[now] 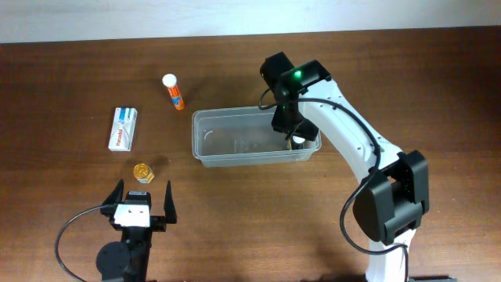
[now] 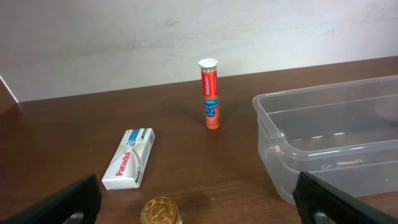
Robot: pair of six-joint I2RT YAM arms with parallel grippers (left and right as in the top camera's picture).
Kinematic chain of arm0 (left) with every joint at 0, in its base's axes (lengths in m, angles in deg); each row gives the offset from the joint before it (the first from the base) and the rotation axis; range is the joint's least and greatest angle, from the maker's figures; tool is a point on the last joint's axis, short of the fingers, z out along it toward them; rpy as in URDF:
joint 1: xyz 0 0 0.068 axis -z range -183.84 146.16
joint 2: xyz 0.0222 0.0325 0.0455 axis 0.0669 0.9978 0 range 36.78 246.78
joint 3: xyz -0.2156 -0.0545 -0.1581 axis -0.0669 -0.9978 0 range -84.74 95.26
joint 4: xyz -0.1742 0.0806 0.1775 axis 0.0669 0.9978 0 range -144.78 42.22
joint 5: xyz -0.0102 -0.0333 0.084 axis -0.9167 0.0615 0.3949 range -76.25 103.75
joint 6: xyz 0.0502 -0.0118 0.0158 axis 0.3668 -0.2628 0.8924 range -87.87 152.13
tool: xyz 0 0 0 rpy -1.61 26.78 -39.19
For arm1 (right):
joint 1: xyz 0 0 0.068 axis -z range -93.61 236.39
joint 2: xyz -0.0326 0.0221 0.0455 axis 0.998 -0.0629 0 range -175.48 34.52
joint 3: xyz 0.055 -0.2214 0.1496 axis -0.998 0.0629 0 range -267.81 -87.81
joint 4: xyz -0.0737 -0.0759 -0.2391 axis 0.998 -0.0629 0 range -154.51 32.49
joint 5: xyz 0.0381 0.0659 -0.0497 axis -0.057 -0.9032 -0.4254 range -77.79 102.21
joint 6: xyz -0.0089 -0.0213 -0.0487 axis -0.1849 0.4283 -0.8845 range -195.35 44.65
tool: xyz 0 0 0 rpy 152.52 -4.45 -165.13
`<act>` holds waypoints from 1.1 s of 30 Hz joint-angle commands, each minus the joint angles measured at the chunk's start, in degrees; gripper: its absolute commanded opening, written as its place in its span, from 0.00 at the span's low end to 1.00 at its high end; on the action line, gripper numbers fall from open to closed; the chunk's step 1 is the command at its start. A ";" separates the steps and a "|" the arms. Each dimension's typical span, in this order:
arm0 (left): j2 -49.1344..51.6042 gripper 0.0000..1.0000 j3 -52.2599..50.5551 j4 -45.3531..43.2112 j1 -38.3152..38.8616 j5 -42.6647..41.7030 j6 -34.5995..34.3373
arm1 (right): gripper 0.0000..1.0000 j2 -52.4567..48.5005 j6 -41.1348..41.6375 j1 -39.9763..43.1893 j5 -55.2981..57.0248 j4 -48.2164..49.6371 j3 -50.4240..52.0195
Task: Pack container
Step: 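Carry the dark bottle into the container beside the spray bottle, release, then withdraw right gripper up and to the right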
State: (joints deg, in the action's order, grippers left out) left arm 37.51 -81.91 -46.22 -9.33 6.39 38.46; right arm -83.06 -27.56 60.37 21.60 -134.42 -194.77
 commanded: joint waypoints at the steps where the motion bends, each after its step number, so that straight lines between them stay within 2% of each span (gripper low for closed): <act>1: -0.39 0.99 -0.35 -0.13 -0.28 -0.81 -0.28 | 0.54 3.85 -1.64 0.26 1.29 -2.27 -4.26; 10: -0.39 1.00 -0.35 -0.13 -0.28 -0.81 -0.28 | 0.56 8.22 -7.48 -0.68 1.40 -10.54 -12.24; 15: -0.39 0.99 -0.35 -0.13 -0.28 -0.81 -0.28 | 0.64 13.09 -9.27 0.66 3.65 -13.00 -14.97; 17: -0.39 0.99 -0.35 -0.13 -0.31 -0.81 -0.28 | 0.71 15.96 -9.68 2.16 4.42 -13.40 -15.98; 20: -0.39 0.99 -0.35 -0.13 -0.28 -0.81 -0.28 | 0.99 21.33 -9.70 6.03 4.87 -13.29 -16.28; 26: -0.39 0.99 -0.35 -0.13 -0.31 -0.81 -0.28 | 0.98 28.63 -10.12 16.68 4.85 -14.78 -16.28; 33: -0.39 0.99 -0.35 -0.13 -0.28 -0.81 -0.28 | 0.98 31.34 -10.10 27.21 4.81 -19.15 -16.28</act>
State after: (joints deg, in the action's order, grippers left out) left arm 37.51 -81.91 -46.22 -9.33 6.39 38.48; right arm -51.82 -37.02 84.37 25.53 -152.32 -210.44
